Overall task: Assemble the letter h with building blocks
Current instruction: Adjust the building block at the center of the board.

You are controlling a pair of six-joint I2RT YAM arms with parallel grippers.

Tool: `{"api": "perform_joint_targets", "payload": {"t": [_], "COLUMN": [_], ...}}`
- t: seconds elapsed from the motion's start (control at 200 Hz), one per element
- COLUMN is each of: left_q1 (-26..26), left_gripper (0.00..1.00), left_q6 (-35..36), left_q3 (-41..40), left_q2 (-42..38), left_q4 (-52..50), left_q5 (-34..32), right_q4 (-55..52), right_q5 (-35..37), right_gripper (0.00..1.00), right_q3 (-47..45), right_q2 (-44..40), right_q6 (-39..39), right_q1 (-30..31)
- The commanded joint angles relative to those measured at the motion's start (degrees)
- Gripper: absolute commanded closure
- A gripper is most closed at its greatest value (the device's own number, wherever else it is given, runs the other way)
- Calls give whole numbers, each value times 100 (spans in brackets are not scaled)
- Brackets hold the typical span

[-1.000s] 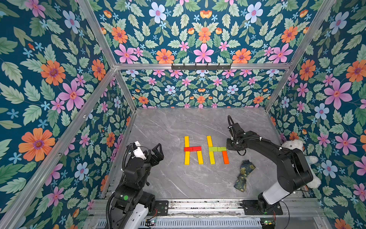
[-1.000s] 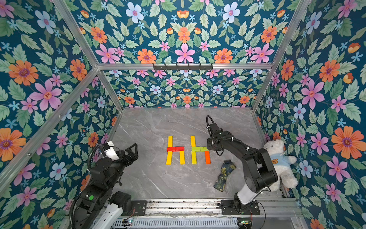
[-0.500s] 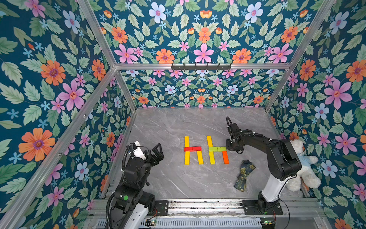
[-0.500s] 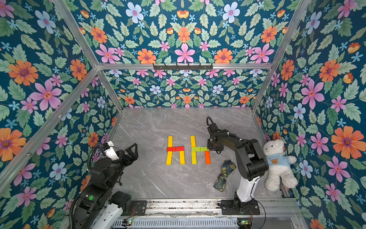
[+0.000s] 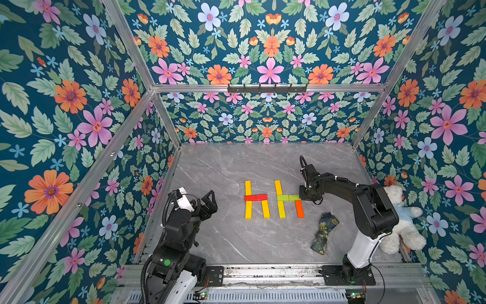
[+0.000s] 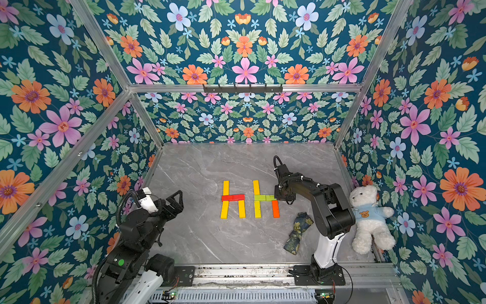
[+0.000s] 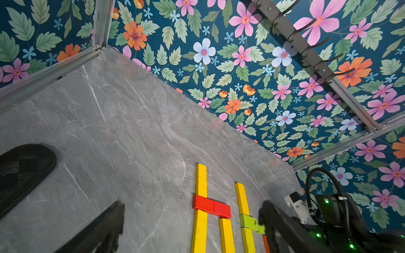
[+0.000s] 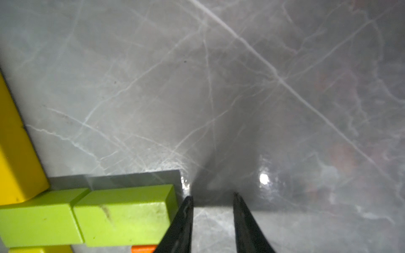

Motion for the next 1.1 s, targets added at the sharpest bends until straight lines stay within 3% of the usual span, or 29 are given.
{"api": "perform_joint_targets", "payload": {"t": [0.0,0.72,1.095], "left_q1": [10,4,16], "left_gripper": [0,0,0], "left_q6": [27,18,25], "left_q3": [1,-25,-25], "left_q2": [11,11,19], "left_q4": [170,179,197], "left_q5": [-22,0,16], "right_q4": [-49,-63,-279], "right_q5": [-169,-42,322], "right_gripper": [66,66,50], "right_q3": [-27,-28,263], "right_q2": [39,-3,-639], "right_q6": [-35,38,70], "right_q1": [33,91,73]}}
